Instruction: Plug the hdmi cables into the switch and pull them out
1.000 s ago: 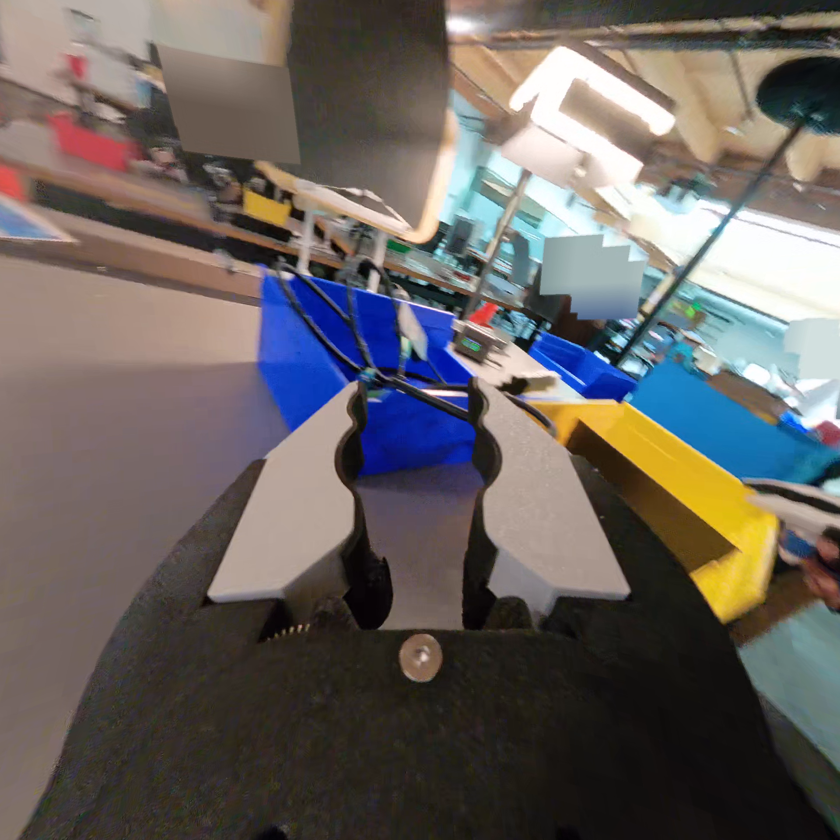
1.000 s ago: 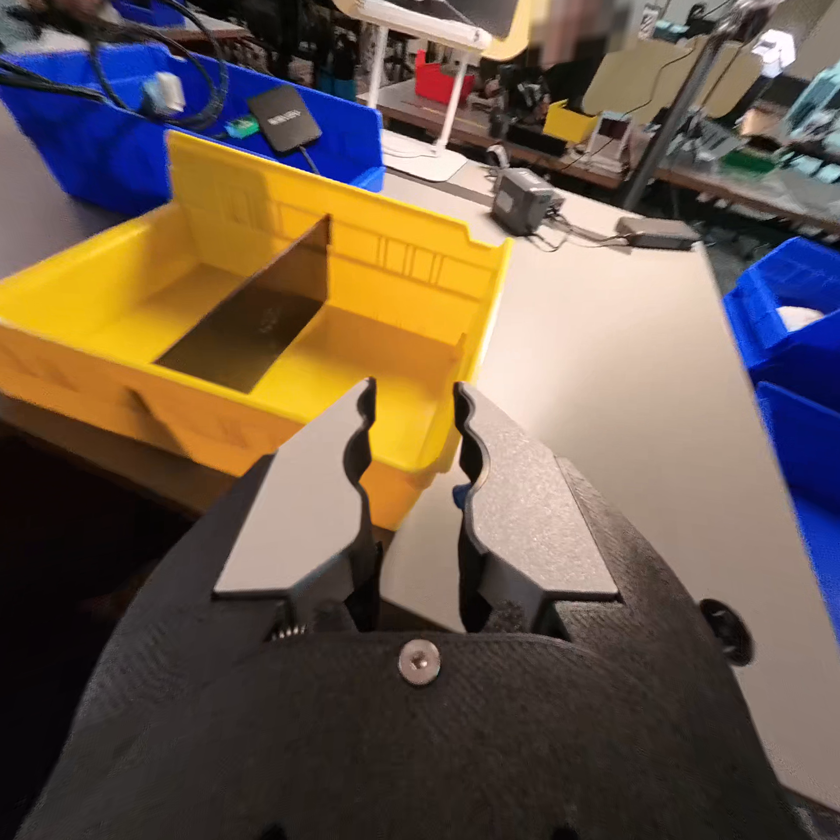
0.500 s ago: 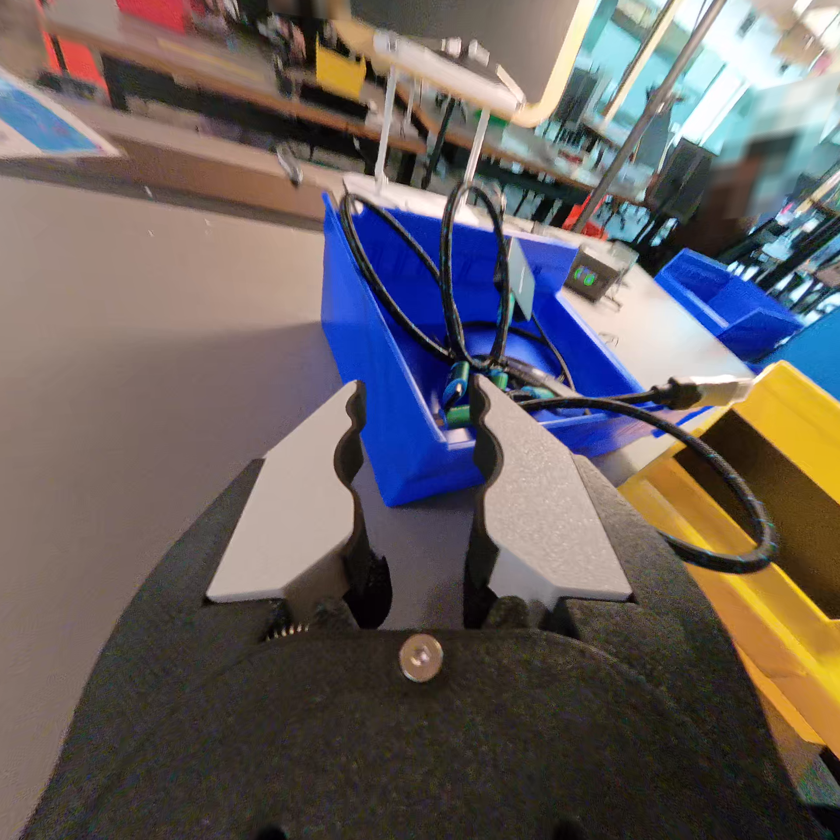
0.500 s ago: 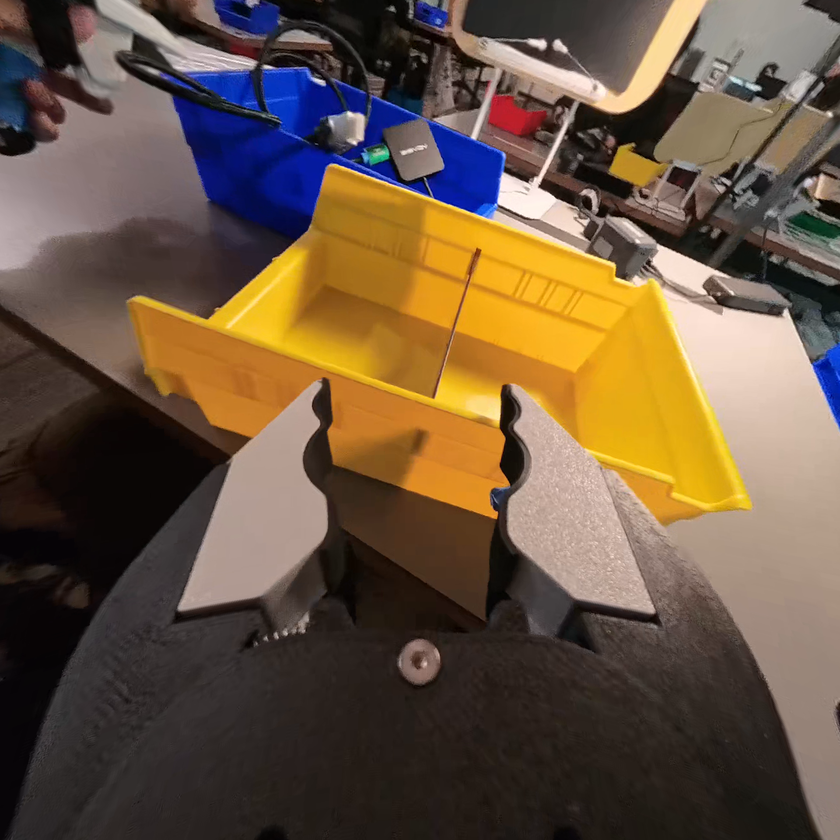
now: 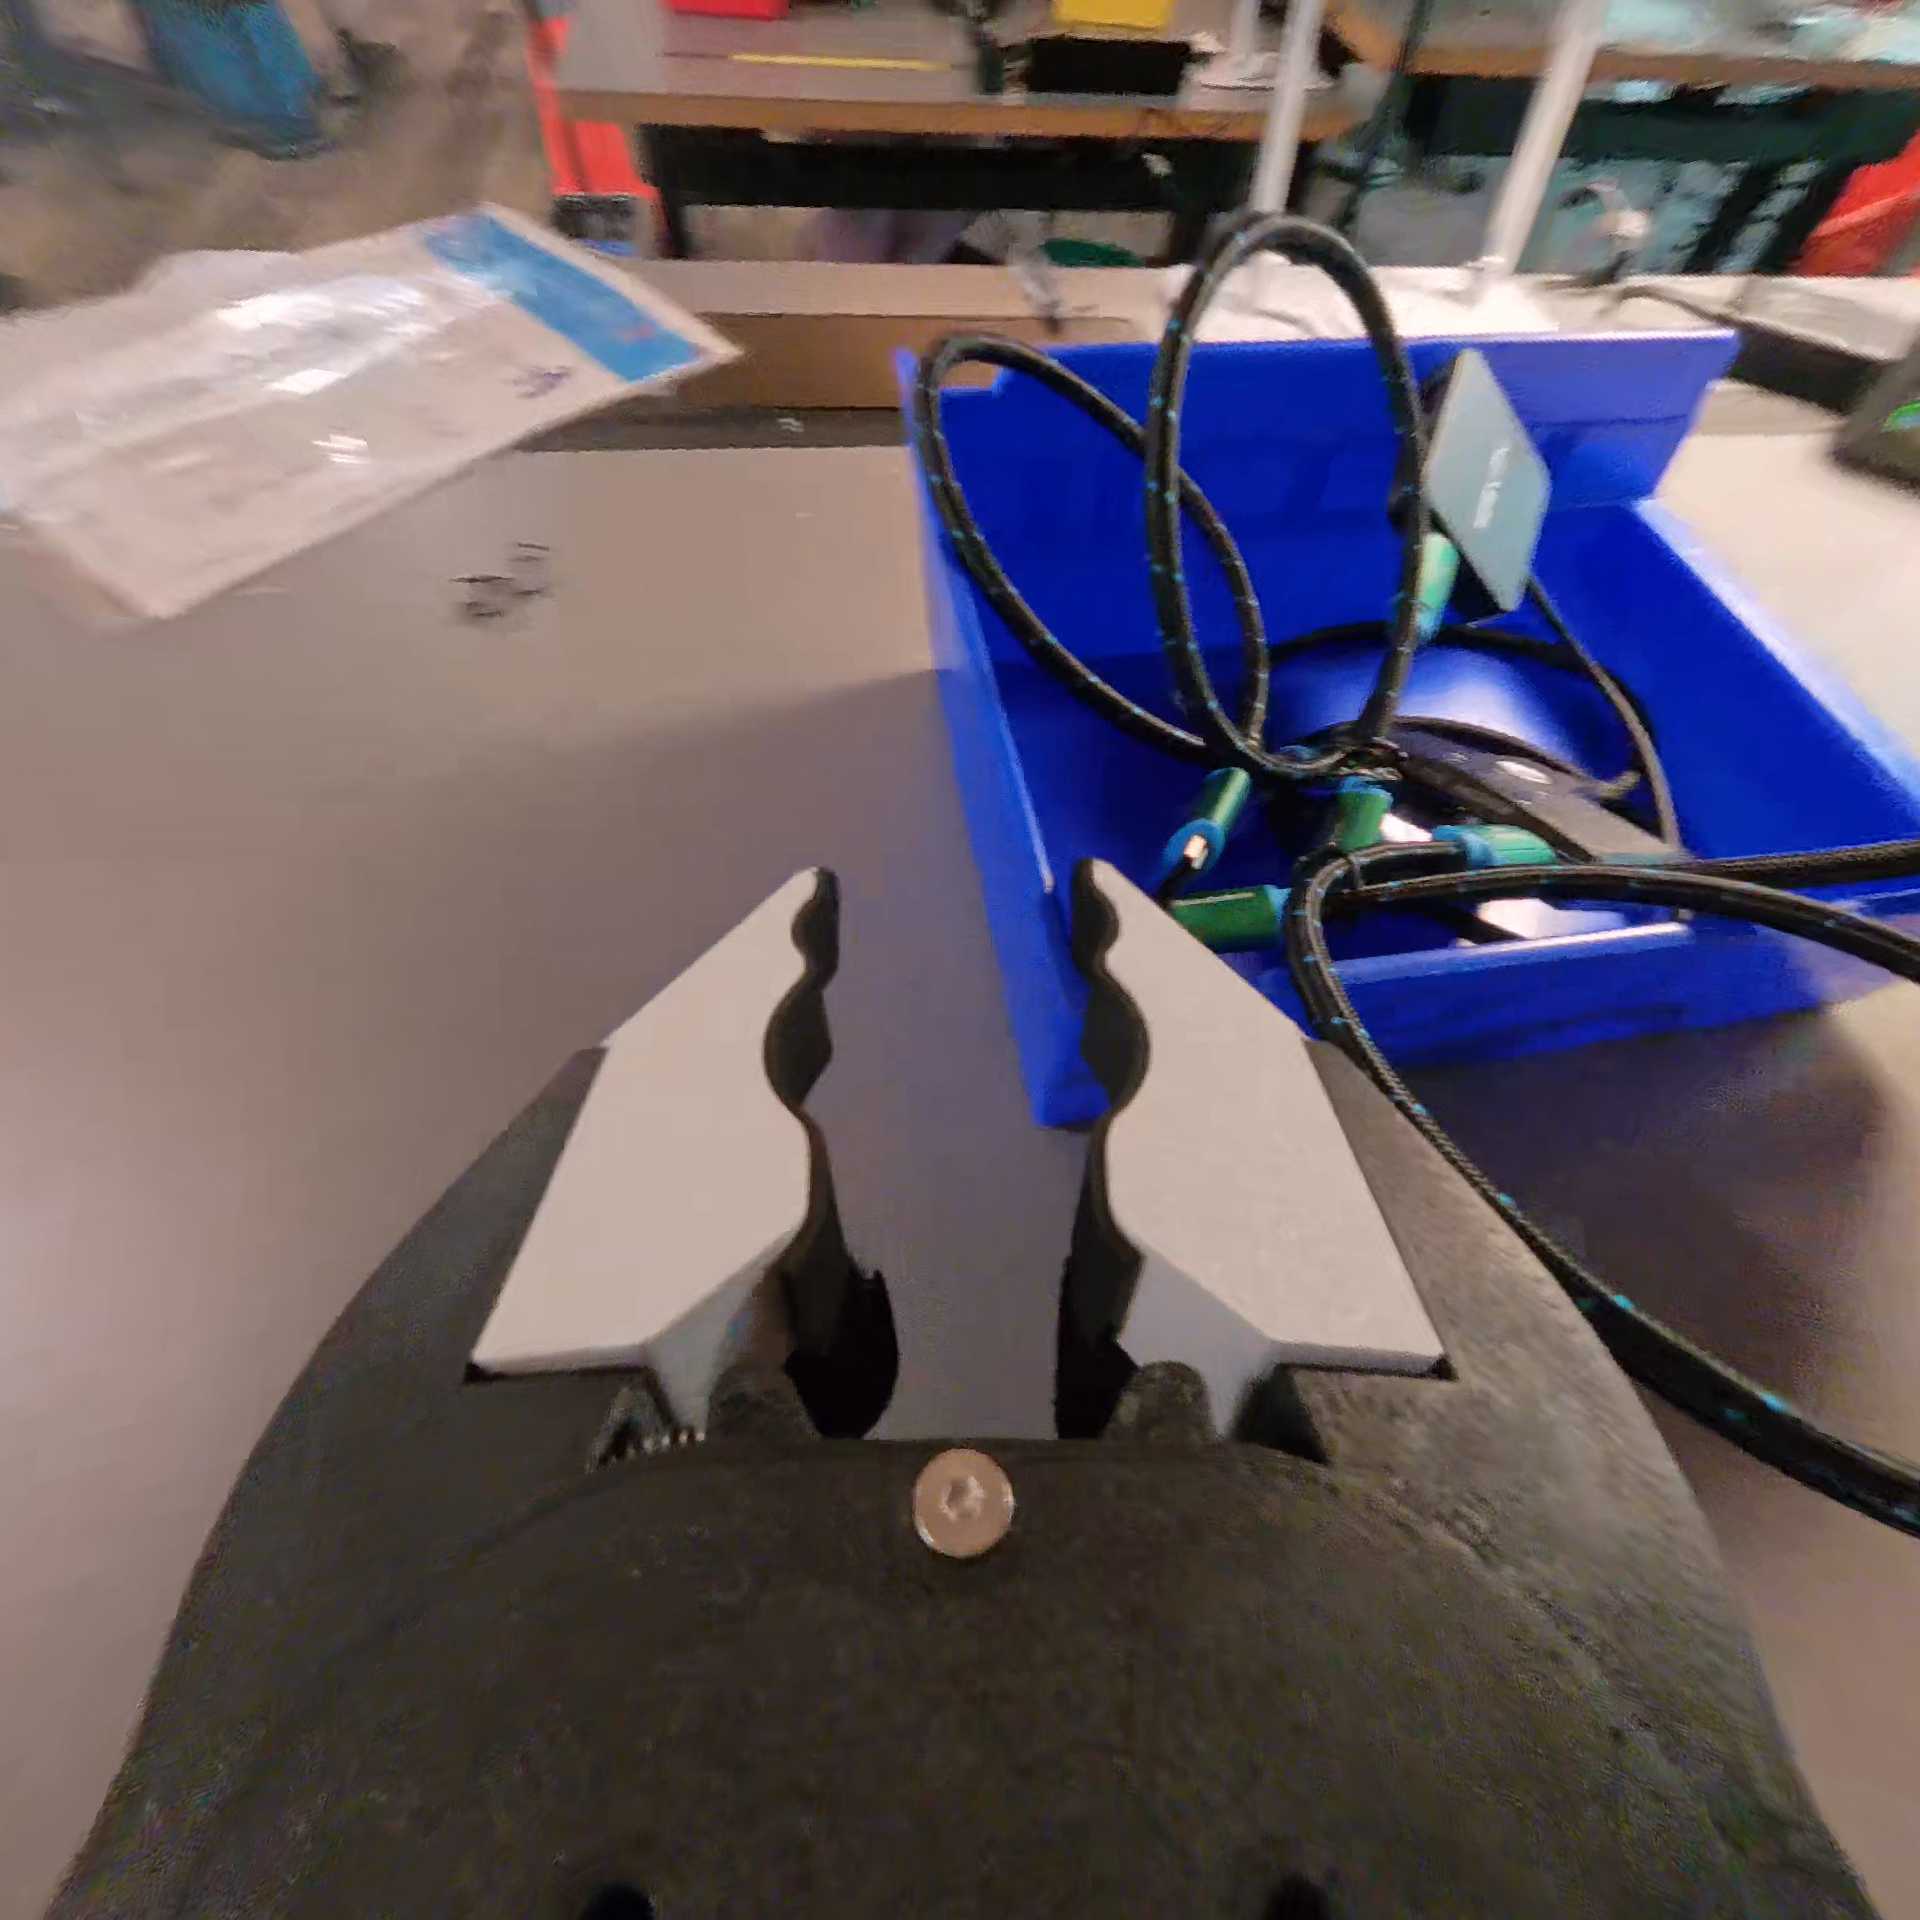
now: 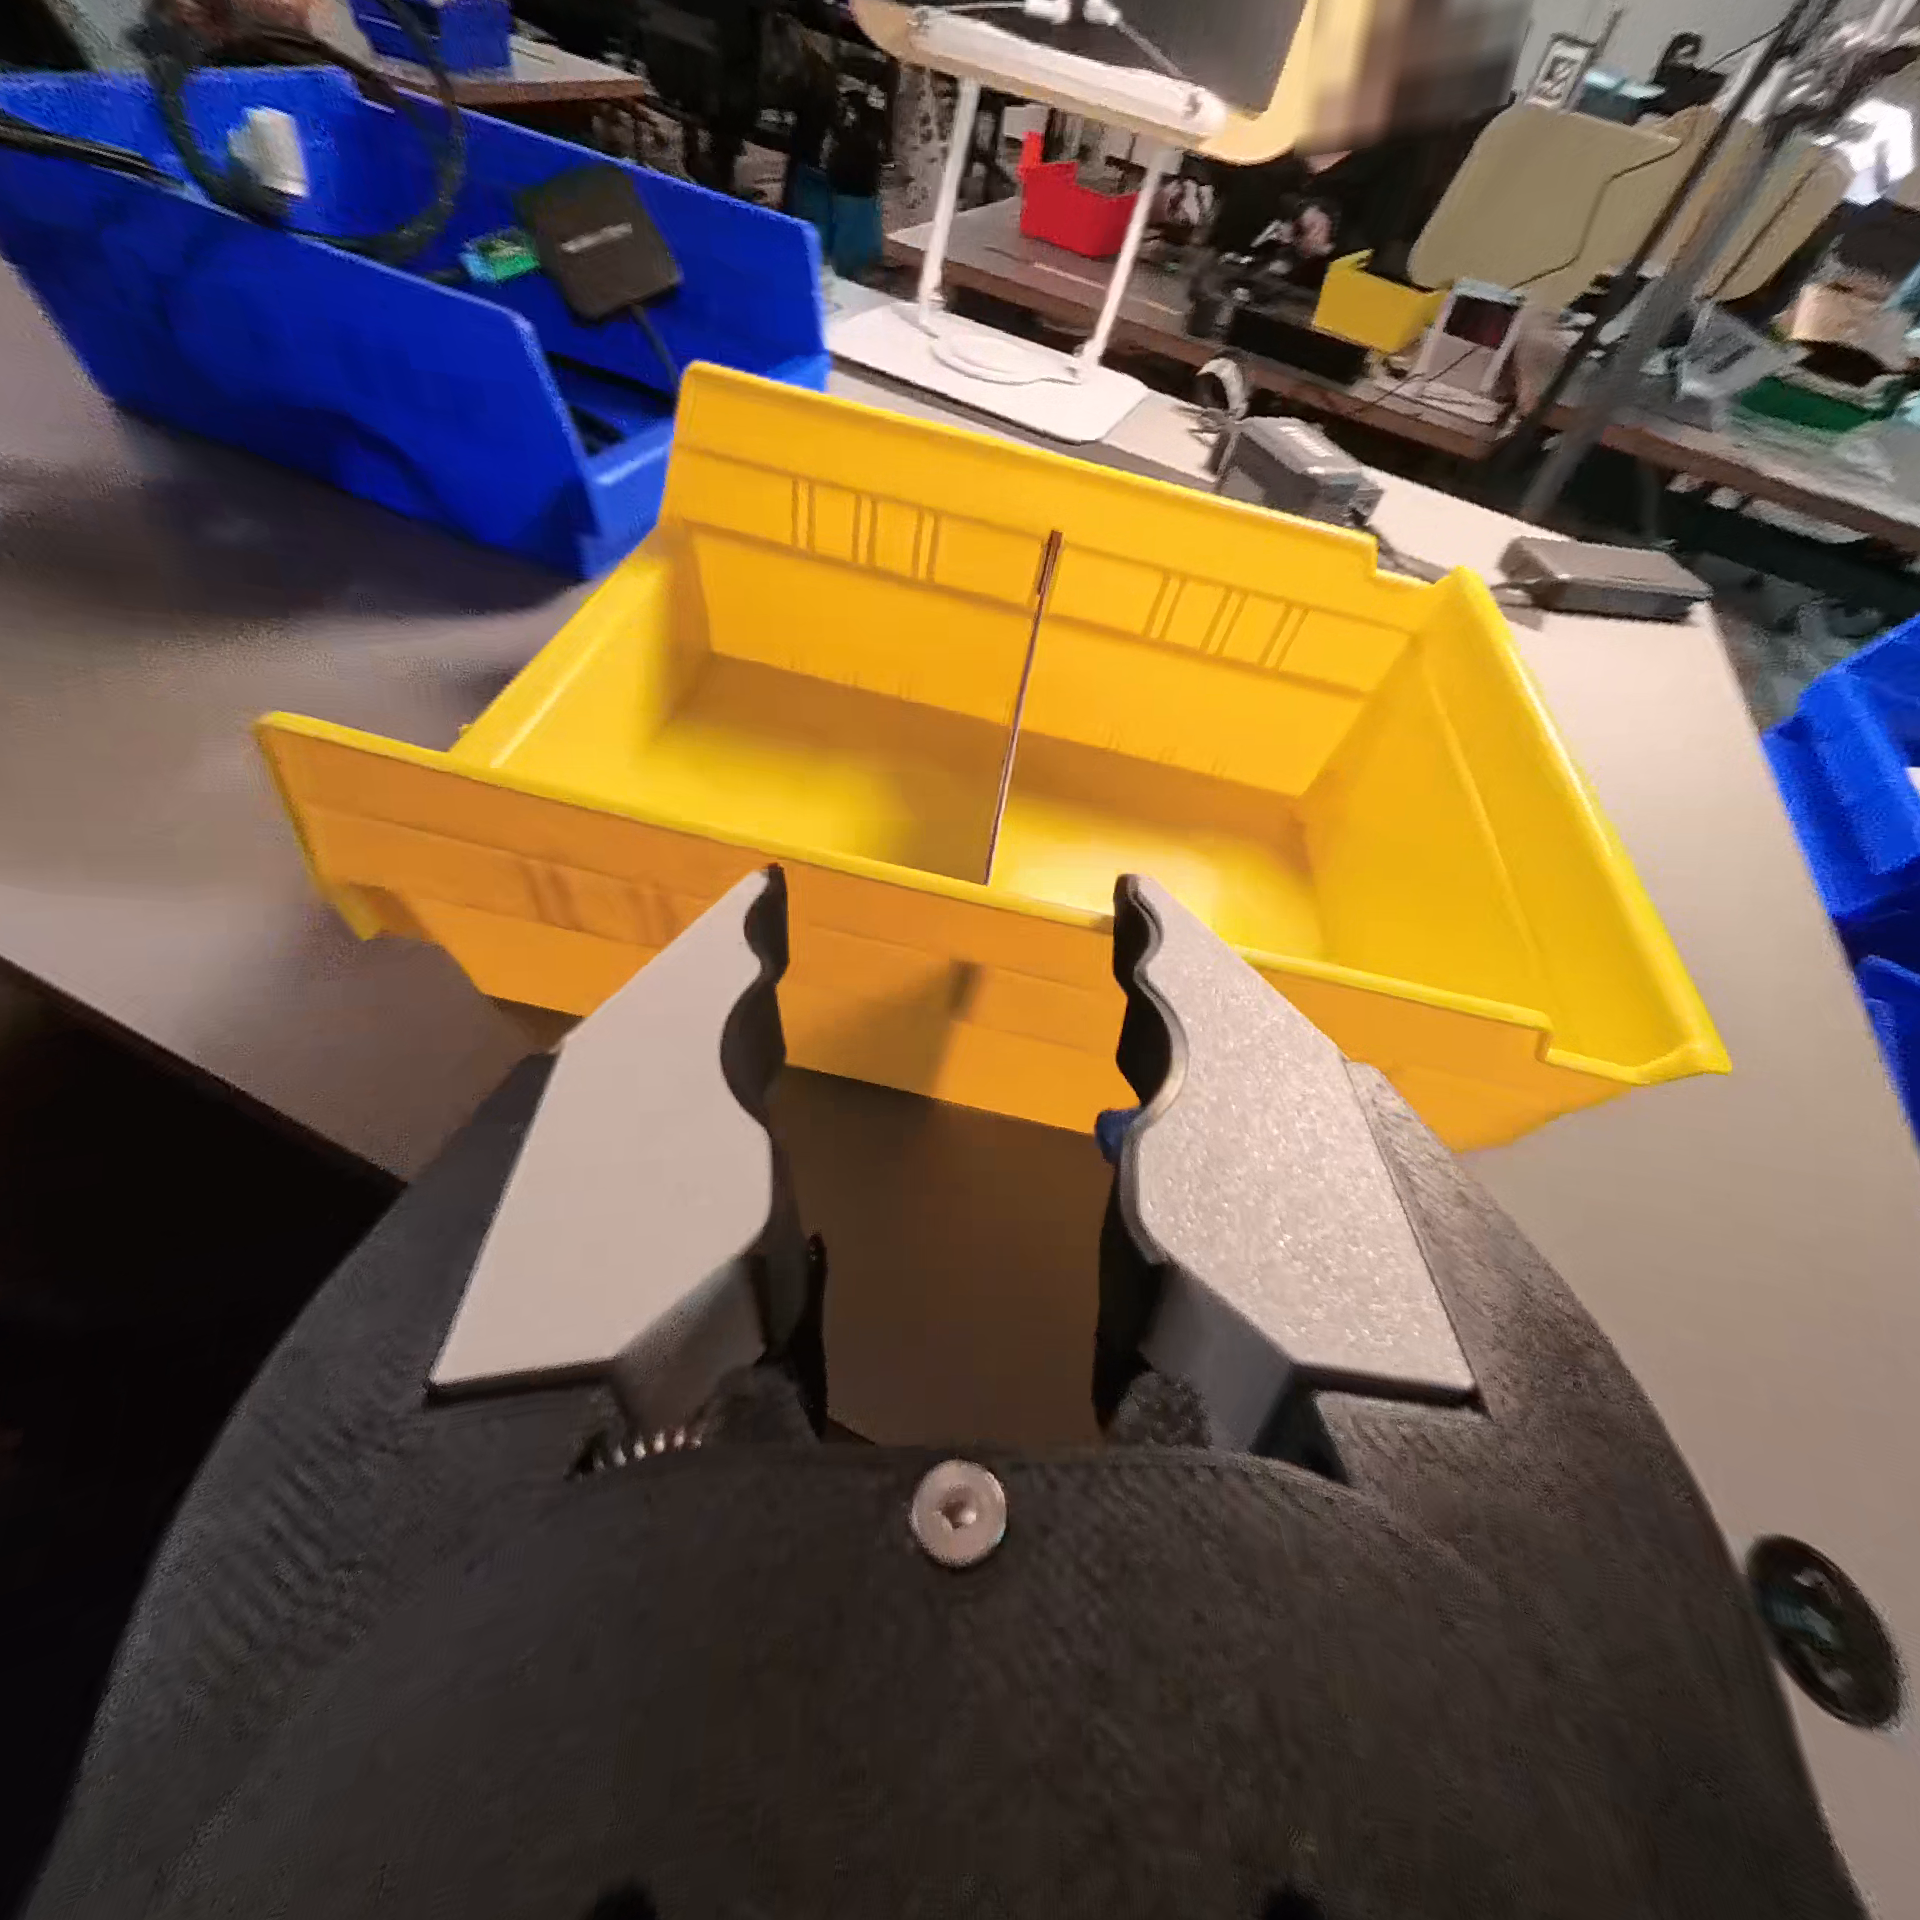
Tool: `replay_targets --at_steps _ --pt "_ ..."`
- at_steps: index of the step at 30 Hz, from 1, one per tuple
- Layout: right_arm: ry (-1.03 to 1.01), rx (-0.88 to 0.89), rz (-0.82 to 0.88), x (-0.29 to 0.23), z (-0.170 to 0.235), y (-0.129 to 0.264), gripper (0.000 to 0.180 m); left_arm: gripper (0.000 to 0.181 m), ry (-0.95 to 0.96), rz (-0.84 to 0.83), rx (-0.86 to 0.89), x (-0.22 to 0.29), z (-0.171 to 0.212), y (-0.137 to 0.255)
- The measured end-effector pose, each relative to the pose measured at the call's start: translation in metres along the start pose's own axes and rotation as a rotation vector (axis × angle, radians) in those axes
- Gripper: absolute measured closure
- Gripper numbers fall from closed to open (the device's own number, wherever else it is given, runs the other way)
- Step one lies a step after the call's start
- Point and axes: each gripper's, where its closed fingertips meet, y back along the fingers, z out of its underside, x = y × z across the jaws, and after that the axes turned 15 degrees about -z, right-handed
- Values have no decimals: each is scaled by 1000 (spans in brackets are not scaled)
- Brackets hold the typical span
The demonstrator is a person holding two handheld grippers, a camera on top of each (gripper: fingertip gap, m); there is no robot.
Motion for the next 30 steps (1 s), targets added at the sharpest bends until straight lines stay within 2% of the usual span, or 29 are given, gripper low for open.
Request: replay_targets --at_steps 3,5,7,10,12,16,18,19,20,21,23,26,28,30 --pt "-9 45 -67 -21 -6 6 110 133 -28 -140 84 -39 -18 35" --pt "11 57 -94 -39 -11 2 107 131 -47 -147 170 -32 -38 68" --pt "48 58 -82 -54 -17 -9 99 130 -105 -42 255 15 -54 98" --pt "68 103 -28 -68 -33 -29 91 125 -298 150 290 119 -50 120" --pt "59 127 34 -69 -41 -41 89 124 -396 229 293 181 -39 118" --pt "67 88 205 -50 -37 -54 89 127 -564 166 303 243 -23 84" --pt "77 90 268 -37 -33 -47 90 137 -640 98 269 246 -13 61" --pt "67 96 283 -31 -32 -41 96 141 -653 86 263 245 -10 55" --pt "59 94 297 -24 -28 -33 96 152 -631 112 287 246 -11 55" --pt "56 89 314 -16 -25 -24 98 170 -629 92 283 238 -9 52" --pt "52 74 357 3 -15 -1 100 178 -679 12 291 213 -5 45" --pt "23 31 412 34 1 39 102 178 -654 5 255 177 2 52" --pt "-16 39 379 39 1 55 99 174 -609 39 171 157 8 62" --pt "-64 123 286 23 -15 55 97 148 -522 83 179 154 -3 77"
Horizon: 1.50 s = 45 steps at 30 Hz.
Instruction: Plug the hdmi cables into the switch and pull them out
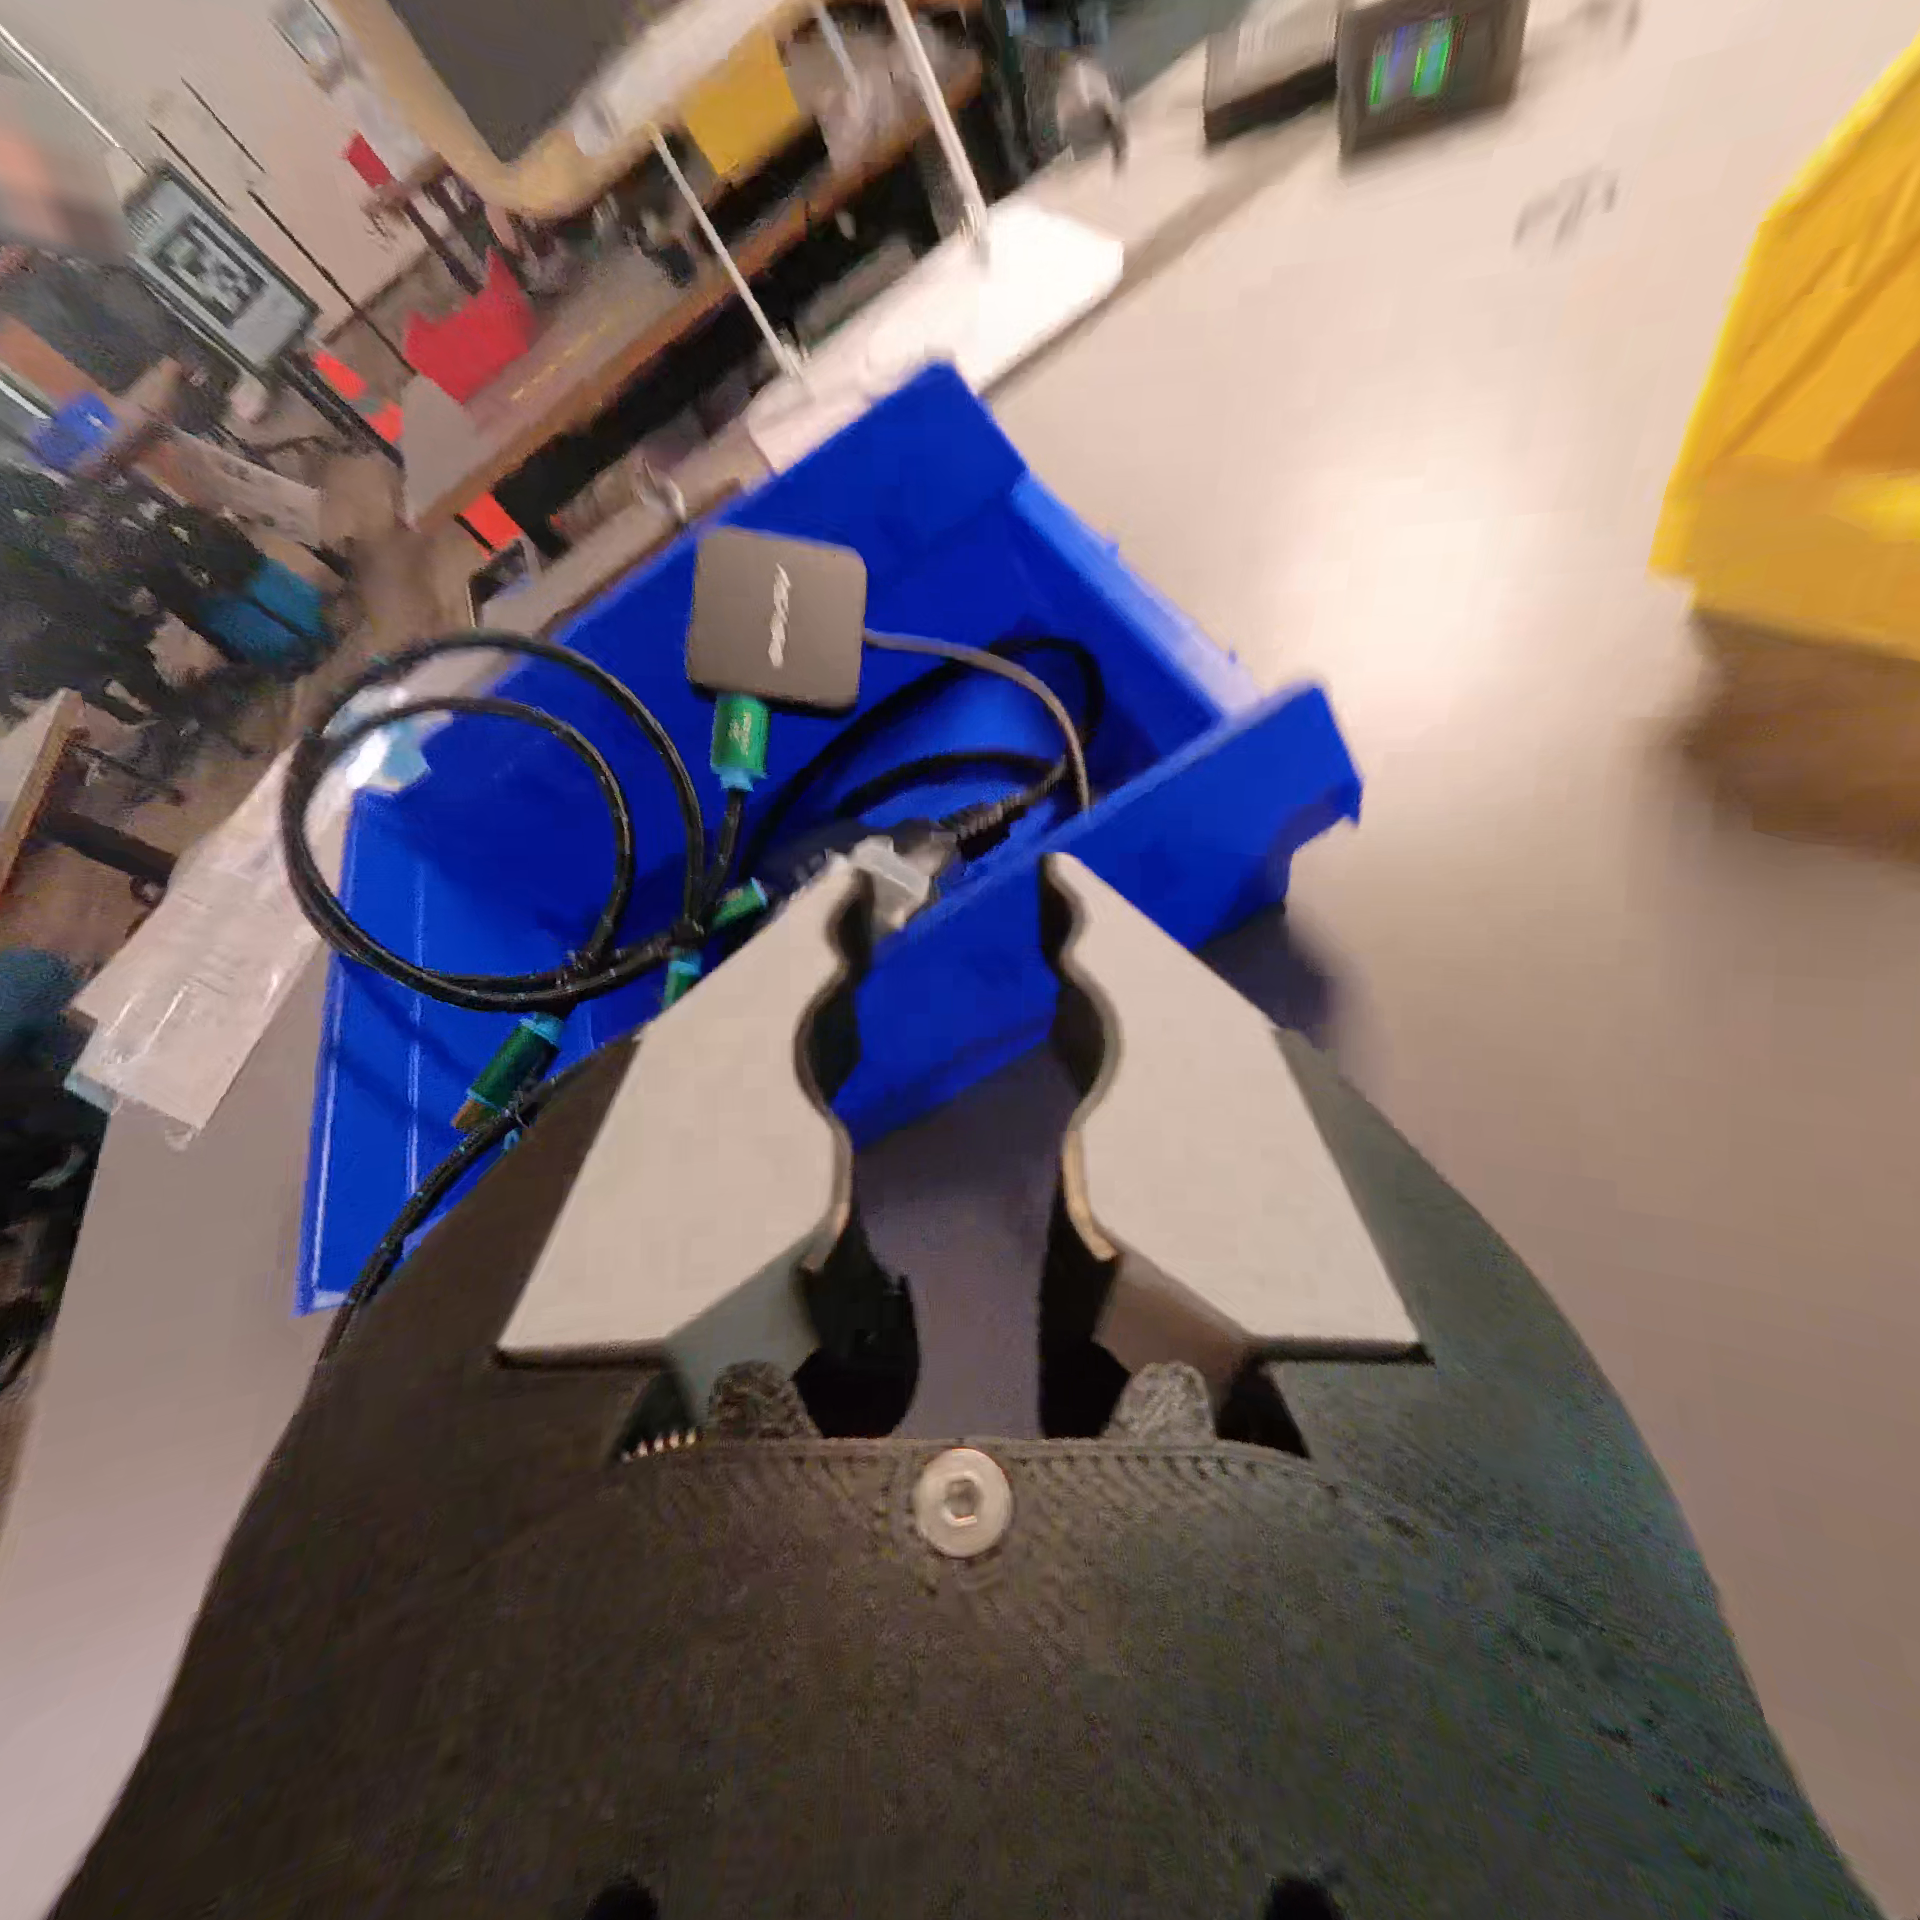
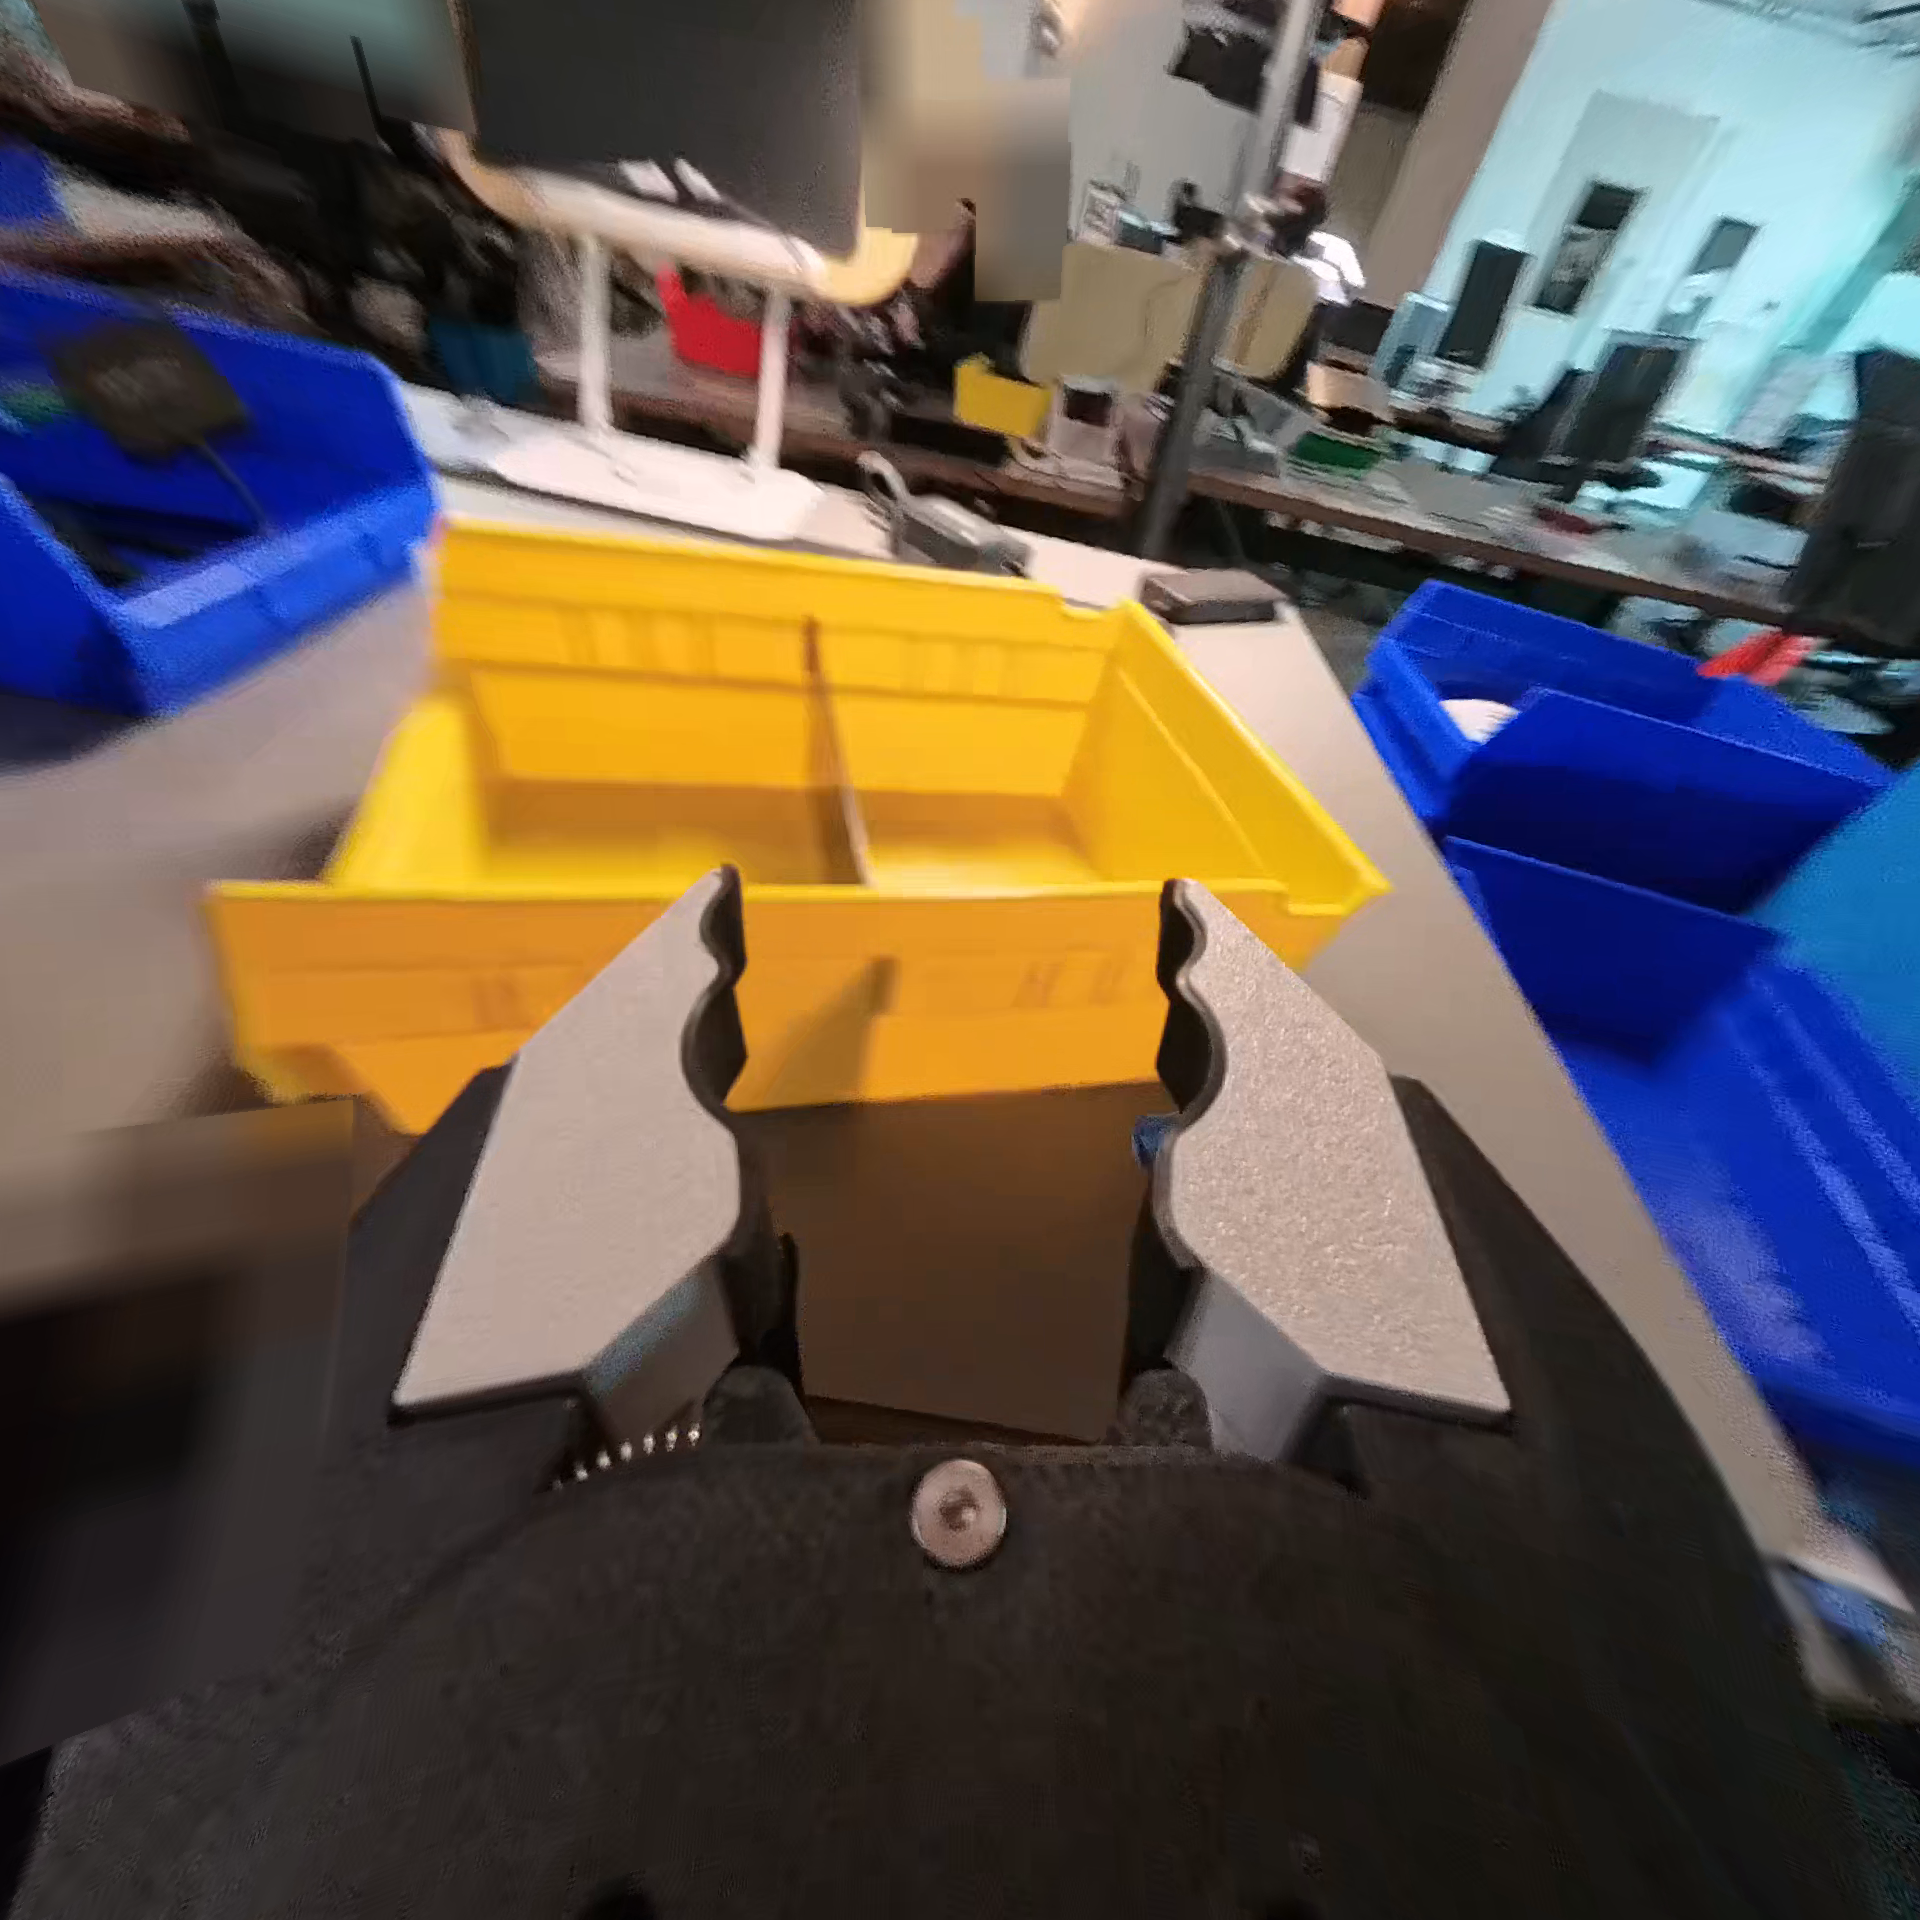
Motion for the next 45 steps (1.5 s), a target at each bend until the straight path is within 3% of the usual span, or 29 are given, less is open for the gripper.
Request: replay_targets --at_steps 4,7,11,15,18,21,25,28,33,35,37,39,41,45 --pt "24 7 -137 -75 -3 -30 86 136 39 56 127 32 -41 9" --pt "69 -39 -73 -97 13 -59 77 129 -43 25 110 66 -45 -19" --pt "54 -49 41 -68 23 -60 74 150 -141 -39 46 76 -24 -46" --pt "103 -150 129 -18 33 -33 79 160 -178 2 12 59 -2 -28" --pt "137 -216 225 24 36 -5 86 159 -200 -23 -130 23 34 -6" --pt "129 -161 221 27 21 7 90 140 -148 -45 -220 -10 50 23" --pt "114 -111 0 -39 9 -38 99 140 -30 56 -65 18 7 30" --pt "82 -118 -76 -71 3 -86 97 132 64 82 -80 46 -9 -9" --pt "47 -204 0 -66 5 -151 89 119 277 -26 -122 54 -23 -79" --pt "68 -242 66 -56 9 -166 93 118 300 -75 -137 53 -24 -96" --pt "90 -262 109 -47 14 -173 111 122 285 -132 -145 48 -24 -107" --pt "109 -248 96 -45 17 -169 127 143 244 -142 -131 43 -19 -108" --pt "123 -219 70 -45 21 -155 145 145 282 -78 -118 41 -12 -97" --pt "148 -169 48 -33 33 -99 155 159 306 -67 -96 18 23 -42"
